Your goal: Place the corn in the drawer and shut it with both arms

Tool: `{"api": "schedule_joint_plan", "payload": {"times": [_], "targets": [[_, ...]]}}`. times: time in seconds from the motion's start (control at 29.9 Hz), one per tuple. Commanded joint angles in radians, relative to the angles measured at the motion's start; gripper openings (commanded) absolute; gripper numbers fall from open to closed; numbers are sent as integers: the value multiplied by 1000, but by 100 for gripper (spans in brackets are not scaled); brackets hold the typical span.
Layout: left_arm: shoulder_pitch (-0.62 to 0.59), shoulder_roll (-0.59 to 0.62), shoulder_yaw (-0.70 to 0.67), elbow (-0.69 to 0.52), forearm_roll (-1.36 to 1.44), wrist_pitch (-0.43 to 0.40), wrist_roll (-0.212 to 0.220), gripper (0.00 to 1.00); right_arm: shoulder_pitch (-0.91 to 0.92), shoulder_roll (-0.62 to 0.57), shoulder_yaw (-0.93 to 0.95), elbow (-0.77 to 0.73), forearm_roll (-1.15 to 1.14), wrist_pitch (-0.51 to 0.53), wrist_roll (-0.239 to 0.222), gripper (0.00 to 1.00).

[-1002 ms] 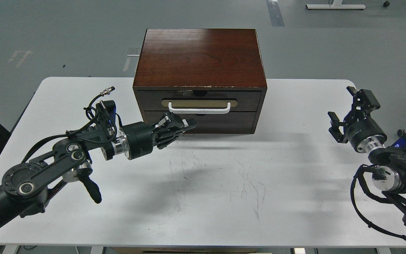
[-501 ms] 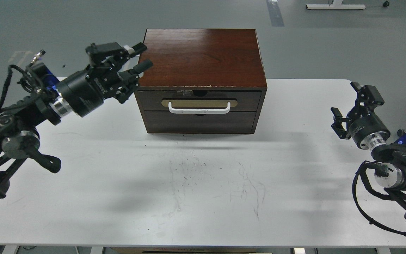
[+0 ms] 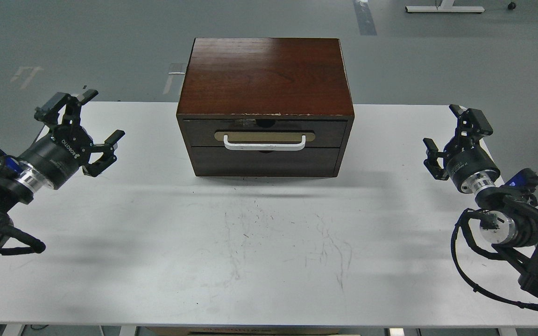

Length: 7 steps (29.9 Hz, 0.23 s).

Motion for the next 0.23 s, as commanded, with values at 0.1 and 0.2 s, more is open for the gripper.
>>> {"api": "schedule_joint_plan", "payload": {"times": [0.1,0.2], "targets": [[39,-21,5,30,-67,-2,0,100,-4,26,-3,5,0,3,0,100],[44,-21,6,30,-67,-2,2,100,-7,26,-5,6,0,4,0,100]]}}
